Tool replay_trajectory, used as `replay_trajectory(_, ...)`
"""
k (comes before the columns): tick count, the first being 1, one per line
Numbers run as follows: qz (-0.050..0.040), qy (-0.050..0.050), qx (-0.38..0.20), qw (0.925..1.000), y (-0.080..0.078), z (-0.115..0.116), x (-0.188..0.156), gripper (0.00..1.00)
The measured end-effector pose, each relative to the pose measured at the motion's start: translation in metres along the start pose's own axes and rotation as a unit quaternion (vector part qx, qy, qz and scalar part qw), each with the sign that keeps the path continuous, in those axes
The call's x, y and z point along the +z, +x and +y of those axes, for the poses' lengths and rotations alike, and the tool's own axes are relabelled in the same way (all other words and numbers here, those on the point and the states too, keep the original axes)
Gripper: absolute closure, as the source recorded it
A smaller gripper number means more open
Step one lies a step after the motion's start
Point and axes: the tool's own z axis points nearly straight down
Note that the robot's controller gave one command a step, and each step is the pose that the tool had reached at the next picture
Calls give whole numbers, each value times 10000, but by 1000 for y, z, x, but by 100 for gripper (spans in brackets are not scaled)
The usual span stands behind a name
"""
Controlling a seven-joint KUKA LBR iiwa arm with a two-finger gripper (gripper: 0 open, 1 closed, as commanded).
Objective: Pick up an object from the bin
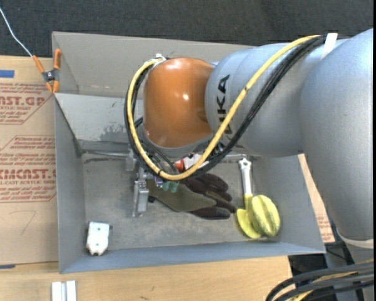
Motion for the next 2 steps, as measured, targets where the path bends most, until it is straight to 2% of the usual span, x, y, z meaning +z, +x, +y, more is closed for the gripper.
replay_trajectory(1, -37, -8, 13, 10000, -2, -1, -5, 0)
replay_trajectory(2, -5, 1, -169, 9999, -29, -67, 114, 0)
